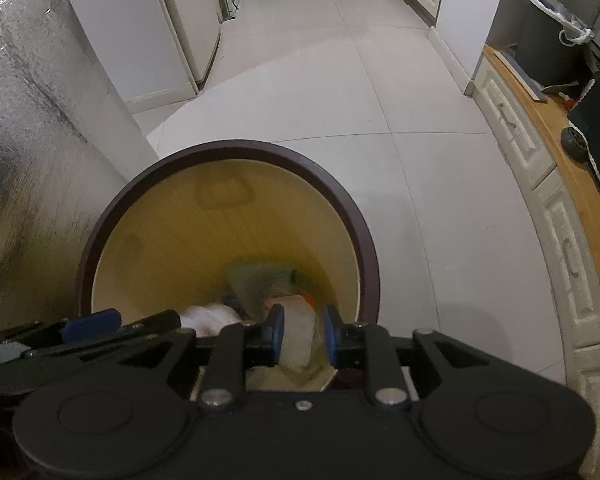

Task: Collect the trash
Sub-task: 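Lower both tools over the bin and open them, dropping both bags, then lift both open tools out of the bin and return to the table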

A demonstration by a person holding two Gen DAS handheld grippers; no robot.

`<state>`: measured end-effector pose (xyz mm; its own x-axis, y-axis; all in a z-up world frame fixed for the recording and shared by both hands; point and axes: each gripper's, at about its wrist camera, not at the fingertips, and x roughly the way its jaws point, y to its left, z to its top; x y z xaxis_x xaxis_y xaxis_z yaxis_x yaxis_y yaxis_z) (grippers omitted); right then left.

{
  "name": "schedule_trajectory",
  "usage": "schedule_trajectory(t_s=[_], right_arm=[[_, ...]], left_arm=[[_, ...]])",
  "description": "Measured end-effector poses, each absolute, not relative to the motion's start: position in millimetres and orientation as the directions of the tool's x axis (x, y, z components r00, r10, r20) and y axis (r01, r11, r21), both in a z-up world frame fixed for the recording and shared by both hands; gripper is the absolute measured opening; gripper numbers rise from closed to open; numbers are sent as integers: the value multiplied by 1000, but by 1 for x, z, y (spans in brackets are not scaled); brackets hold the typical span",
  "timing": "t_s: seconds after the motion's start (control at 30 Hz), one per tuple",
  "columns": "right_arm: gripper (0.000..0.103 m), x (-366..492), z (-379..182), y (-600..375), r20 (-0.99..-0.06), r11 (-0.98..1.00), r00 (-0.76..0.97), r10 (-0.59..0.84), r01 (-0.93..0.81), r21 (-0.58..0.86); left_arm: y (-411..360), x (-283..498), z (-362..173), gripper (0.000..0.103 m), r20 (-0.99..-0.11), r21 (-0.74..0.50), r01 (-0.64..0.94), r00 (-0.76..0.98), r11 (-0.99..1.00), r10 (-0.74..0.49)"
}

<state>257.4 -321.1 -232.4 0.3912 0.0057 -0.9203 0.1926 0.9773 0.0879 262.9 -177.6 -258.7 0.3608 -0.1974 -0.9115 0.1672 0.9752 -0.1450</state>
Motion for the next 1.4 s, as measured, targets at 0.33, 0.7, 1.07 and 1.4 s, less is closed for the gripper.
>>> schedule_trajectory(t_s=[0.33,0.7,1.07,1.4], right_arm=[[27,241,-222,-324,-916,984,400,36,145,102],[54,221,-203,-321,-895,993,443,44,78,87],[78,196,-188,-326,-875,993,484,11,97,66],[103,172,-179,-336,-861,991,508,-14,123,56]], left_arm=[[-177,253,-244,67,-914,-116,193,364,974,-182],[-164,239,-223,91,-911,-53,205,391,977,-132],[-148,218,-203,103,-906,-10,200,414,980,-93],[-144,198,-191,103,-895,0,218,436,976,-98]])
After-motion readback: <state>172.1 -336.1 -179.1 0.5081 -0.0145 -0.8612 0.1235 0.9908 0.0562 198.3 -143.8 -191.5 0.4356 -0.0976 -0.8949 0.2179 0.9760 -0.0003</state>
